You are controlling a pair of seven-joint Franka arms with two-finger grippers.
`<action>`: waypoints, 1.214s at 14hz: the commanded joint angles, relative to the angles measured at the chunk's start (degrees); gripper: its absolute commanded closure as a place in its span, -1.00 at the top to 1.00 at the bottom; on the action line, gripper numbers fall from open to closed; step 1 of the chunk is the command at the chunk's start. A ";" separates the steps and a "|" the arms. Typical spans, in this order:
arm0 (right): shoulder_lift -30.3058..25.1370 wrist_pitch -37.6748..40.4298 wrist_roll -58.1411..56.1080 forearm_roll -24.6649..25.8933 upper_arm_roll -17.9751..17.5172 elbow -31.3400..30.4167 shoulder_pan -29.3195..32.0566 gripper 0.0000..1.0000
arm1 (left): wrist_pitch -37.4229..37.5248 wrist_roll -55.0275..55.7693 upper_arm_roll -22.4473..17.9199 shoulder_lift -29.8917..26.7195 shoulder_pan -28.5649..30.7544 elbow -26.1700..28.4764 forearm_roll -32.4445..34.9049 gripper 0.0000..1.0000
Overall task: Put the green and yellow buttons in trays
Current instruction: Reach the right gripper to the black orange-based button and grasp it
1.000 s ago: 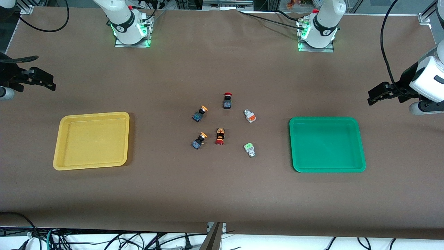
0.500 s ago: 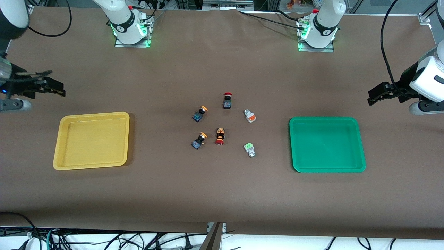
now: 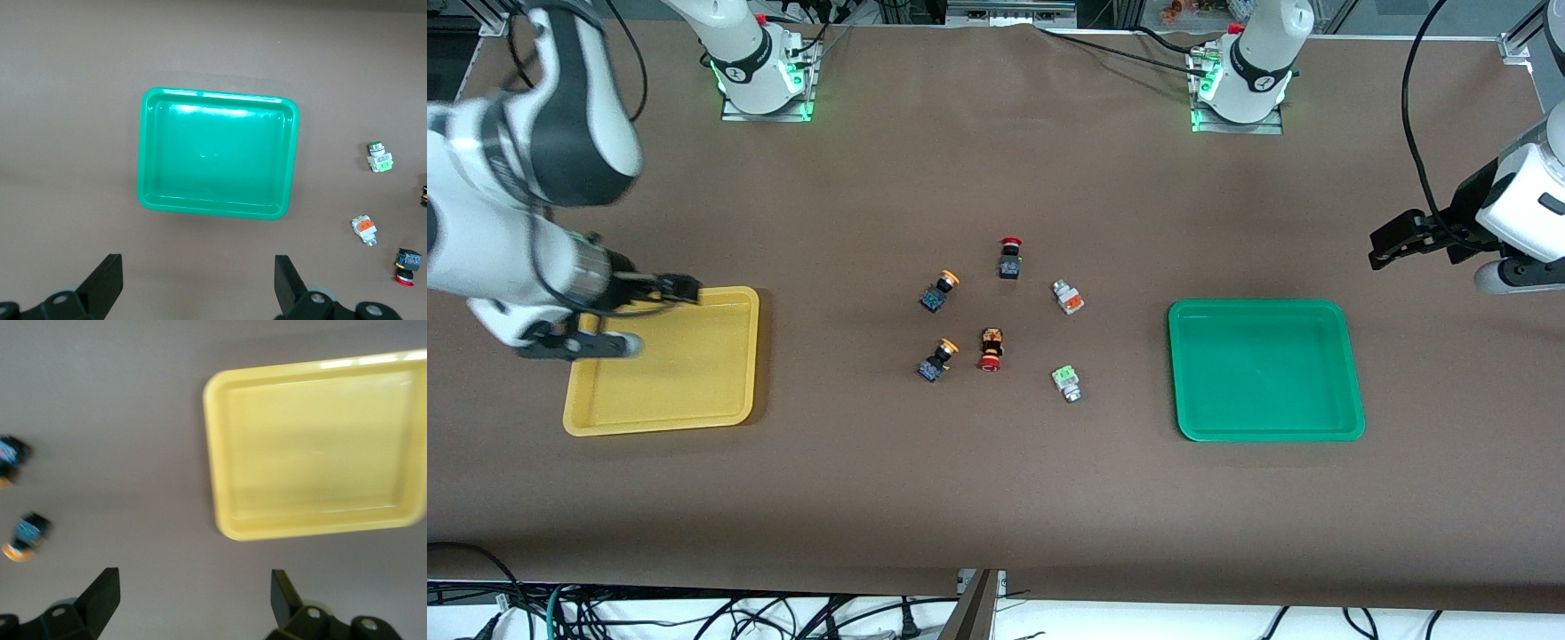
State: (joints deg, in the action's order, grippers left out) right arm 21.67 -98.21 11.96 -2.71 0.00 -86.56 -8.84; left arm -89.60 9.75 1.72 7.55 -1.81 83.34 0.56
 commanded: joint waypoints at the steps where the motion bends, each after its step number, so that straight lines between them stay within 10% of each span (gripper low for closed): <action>1: 5.56 -6.09 8.93 -2.82 0.18 0.78 -3.53 1.00 | 1.36 -1.05 -0.05 1.06 -0.04 -2.22 -0.12 1.00; 8: 16.11 -22.10 39.69 -2.56 0.27 0.78 -20.06 1.00 | 1.36 -1.05 -0.14 1.32 -0.04 -2.13 -0.12 1.00; 17: 22.02 -28.53 49.13 -1.86 0.44 -2.55 -28.16 1.00 | 1.27 -1.05 -0.14 1.41 -0.13 -2.22 -0.12 1.00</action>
State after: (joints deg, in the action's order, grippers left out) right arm 44.85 -126.51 60.20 -4.96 -0.19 -87.03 -36.20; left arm -89.60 9.75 1.72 8.00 -1.80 83.32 0.56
